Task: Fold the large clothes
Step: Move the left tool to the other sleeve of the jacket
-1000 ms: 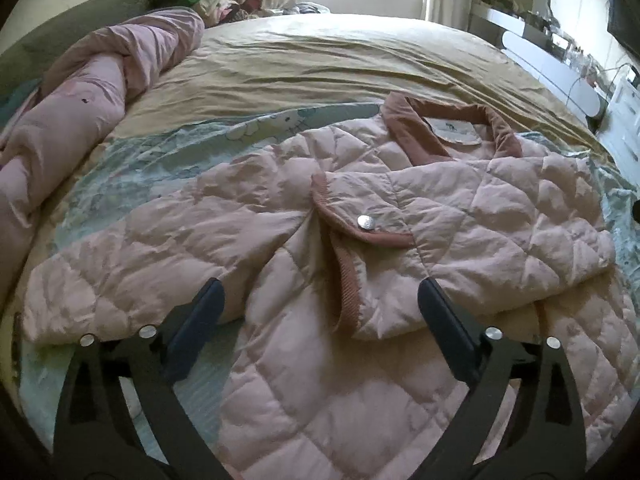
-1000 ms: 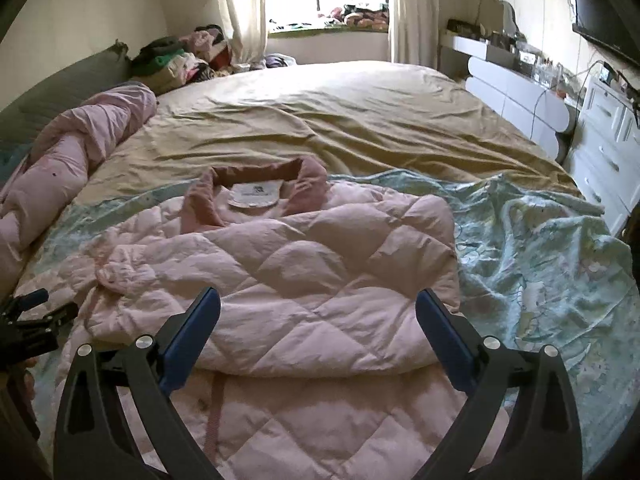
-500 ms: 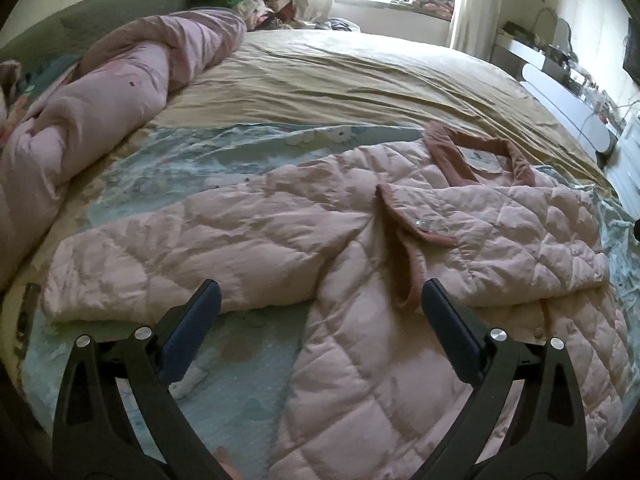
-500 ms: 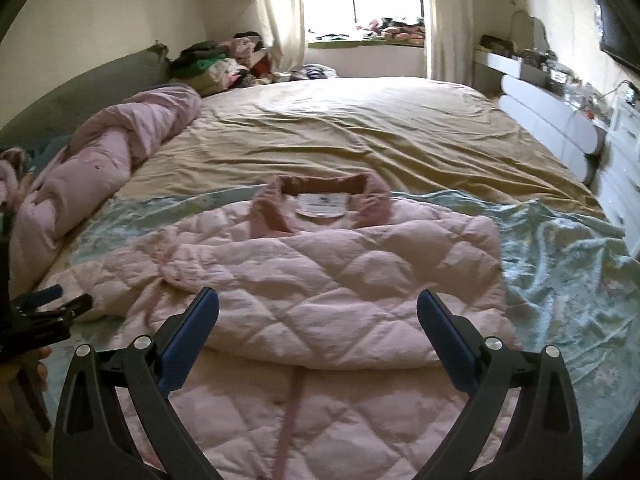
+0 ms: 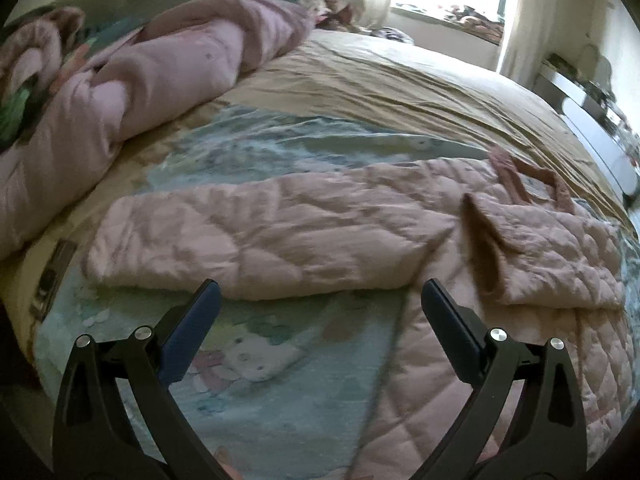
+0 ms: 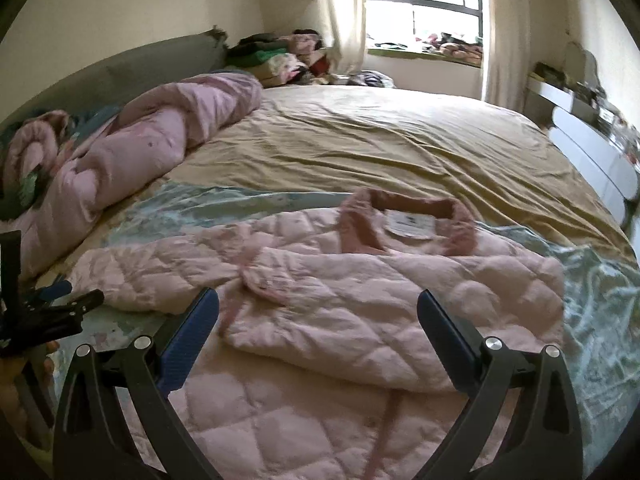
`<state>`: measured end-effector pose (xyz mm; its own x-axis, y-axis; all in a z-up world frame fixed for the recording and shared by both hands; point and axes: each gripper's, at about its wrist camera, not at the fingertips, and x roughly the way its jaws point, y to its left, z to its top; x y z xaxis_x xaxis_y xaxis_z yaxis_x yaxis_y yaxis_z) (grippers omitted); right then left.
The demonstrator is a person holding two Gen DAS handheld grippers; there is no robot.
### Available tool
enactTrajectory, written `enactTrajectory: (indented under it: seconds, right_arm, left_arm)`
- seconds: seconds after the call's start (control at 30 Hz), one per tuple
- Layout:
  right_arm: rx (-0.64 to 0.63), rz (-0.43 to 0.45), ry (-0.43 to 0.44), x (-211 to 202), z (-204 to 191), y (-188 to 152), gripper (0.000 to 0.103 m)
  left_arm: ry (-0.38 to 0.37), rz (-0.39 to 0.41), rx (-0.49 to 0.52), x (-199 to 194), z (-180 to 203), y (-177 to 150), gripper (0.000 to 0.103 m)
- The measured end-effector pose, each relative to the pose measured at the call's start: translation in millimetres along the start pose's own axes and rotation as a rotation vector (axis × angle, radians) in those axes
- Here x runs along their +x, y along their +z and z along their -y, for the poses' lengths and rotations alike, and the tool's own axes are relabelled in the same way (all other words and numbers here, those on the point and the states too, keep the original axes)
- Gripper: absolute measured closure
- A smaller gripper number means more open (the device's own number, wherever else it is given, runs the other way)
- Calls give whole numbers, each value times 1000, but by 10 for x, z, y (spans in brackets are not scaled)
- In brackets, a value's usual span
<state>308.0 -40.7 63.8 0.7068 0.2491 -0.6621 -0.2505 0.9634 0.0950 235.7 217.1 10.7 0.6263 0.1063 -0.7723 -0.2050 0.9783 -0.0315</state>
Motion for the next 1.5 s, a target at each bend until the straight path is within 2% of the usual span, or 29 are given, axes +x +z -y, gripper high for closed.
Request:
enactTrajectory:
  seconds: [0.27,0.63,0.83,0.9,1.13,1.23,1.37,1.5]
  right_arm:
    - [-70,-16,53,234,-517,86,4]
    - [-126,-76,88,692,-1040,-23,4]
    - [-130,-115,86,942,-1182,-58,4]
    - [-138,-123,92,1033,-1236,-69,4]
    - [-159,-144,114,1310,-1423,-167,4]
    - [-172,-155,124,1392,-1478,-241,4]
    - [-156,-171,132,1450,-1446,-315,4]
    - [-143,-173,124,1492,-1384,-349,4]
  left_arm:
    - [32,-16,-64,114,-406,-50,9]
    - [52,-59,-154,468,-944,-159,9]
    - [41,-75,-315,756,-1417,-160,9]
    - [65,-95,-366,856,-1585,-208,9]
    - [58,-125,-540,1046,-2067,-468,9]
    - [43,-102,-577,1050,-2139,-507,9]
    - [38,-115,-599,944,-2141,-570,9]
    - [21,-88,-698,873,-2275,-686,9]
